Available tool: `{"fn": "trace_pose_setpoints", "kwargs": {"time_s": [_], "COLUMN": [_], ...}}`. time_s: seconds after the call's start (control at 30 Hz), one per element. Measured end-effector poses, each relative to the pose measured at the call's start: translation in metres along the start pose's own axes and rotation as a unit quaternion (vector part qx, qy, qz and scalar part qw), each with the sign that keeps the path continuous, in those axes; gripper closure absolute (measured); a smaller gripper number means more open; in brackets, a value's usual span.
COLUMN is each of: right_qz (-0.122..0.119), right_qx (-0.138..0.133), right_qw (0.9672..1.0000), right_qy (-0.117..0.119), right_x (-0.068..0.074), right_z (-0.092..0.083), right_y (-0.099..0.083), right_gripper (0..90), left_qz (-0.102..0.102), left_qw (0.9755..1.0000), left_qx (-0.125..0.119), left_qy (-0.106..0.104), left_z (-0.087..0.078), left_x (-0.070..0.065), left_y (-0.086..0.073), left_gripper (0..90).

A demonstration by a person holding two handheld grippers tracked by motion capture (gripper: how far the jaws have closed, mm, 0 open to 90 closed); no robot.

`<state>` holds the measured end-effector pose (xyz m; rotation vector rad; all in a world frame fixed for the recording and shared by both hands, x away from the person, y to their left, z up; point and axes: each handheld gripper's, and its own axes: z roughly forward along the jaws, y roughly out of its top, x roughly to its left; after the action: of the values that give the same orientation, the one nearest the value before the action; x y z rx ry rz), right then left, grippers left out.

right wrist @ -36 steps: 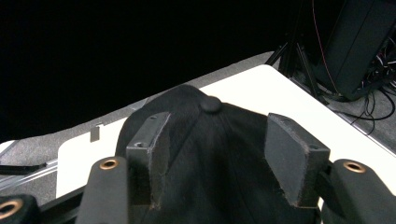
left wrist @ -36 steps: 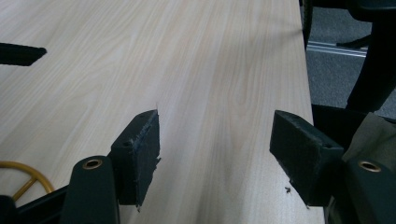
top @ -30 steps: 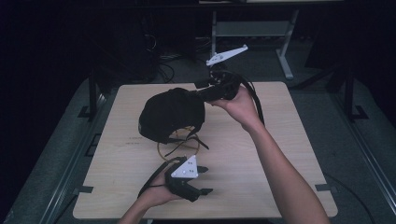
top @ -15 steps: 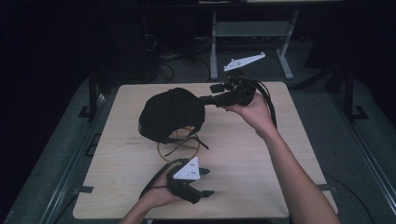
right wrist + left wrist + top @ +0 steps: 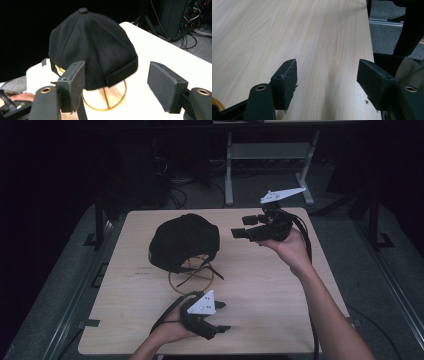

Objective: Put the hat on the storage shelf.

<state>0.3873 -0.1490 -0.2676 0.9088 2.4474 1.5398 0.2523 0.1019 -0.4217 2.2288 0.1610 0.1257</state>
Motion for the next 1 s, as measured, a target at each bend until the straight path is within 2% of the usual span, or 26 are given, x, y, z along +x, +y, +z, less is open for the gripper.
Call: {"fn": "trace_pose_setpoints", "kwargs": {"time_s": [0.43, 0.7, 1.0], "right_qz": [0.018, 0.030, 0.039], "right_qx": [-0.010, -0.017, -0.011], "right_qw": [0.9996, 0.9991, 0.9984], "right_qy": [-0.019, -0.026, -0.039], "right_x": [-0.012, -0.015, -0.017], "right_z": [-0.032, -0.052, -0.072], "right_y": [-0.036, -0.056, -0.086], "right_gripper": [26.1, 24.3, 21.3], "left_qz": [-0.003, 0.003, -0.002], "left_qw": [1.0000, 1.0000, 1.0000], "left_qx": [0.001, 0.005, 0.004], "left_qy": [0.001, 0.003, 0.003], "left_z": [0.001, 0.001, 0.002], "left_x": [-0.001, -0.001, -0.002], "left_y": [0.000, 0.000, 0.001], "left_gripper": [30.4, 29.2, 28.6]}}
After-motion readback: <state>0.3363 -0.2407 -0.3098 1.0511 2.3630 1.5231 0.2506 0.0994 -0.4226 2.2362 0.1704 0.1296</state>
